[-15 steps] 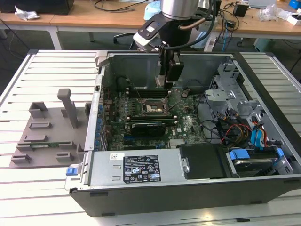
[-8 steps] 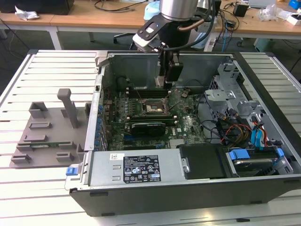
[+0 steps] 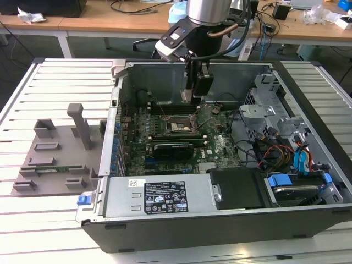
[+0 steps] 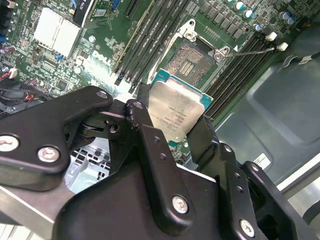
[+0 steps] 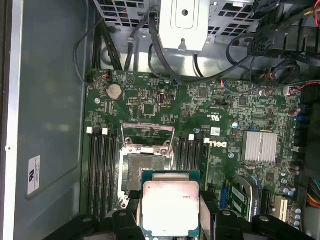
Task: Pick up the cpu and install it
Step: 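Place the cpu into insertion slot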
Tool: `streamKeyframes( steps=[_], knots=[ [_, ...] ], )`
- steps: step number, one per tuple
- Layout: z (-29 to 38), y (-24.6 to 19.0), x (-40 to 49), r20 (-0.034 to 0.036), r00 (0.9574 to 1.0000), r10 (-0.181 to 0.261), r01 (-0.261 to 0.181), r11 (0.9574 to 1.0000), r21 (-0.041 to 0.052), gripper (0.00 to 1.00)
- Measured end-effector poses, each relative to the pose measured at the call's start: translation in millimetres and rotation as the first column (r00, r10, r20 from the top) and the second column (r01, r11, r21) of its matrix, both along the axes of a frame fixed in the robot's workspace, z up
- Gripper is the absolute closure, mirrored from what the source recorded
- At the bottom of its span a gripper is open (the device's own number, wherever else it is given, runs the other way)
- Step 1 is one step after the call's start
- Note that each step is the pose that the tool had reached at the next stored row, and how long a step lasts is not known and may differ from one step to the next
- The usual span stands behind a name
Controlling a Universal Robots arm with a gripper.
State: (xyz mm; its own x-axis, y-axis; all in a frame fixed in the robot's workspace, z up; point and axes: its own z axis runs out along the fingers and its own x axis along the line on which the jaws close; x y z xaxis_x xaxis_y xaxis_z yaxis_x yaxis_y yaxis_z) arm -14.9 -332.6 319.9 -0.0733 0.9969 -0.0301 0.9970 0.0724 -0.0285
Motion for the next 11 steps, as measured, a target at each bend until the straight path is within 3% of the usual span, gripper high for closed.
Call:
streamKeyframes(
  steps=[11],
  knots=[
    [-7.3, 0.6, 0.0, 0.0001, 1.0, 0.0, 0.0, 1.0, -0.0001, 0.45]
  ],
)
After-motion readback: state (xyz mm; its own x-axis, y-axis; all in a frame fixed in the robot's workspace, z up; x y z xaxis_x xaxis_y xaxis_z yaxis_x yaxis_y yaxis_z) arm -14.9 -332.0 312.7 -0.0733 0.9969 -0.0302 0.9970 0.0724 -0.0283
